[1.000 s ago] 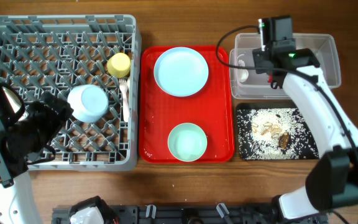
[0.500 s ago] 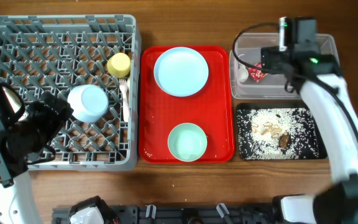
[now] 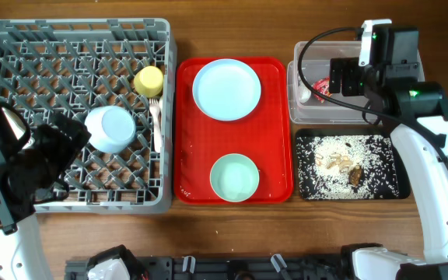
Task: Sort waste into correct bins and load items into the dishwasher rack
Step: 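Reach the left gripper to the white plate and grasp its rim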
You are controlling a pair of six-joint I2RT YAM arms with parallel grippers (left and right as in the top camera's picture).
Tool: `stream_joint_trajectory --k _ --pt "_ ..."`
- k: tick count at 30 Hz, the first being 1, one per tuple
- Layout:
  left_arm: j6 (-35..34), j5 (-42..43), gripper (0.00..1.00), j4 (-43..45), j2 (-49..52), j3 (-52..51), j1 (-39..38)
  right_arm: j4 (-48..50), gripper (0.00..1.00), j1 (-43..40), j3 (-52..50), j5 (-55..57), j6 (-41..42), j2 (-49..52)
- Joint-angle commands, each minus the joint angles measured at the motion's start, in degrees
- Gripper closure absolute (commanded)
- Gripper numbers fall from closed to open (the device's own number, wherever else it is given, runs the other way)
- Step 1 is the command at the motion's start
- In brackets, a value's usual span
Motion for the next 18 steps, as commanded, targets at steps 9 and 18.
stream_joint_trajectory --k 9,18 --pt "0.42 5.73 0.52 6.78 10.49 6.95 -19.54 -0.02 0.0 -0.02 0.46 -1.14 1.03 0.63" --pt "-4.13 -15.61 0.4 10.64 61.2 35.32 -45.24 -0.02 0.0 -0.02 0.46 -1.14 1.05 0.63"
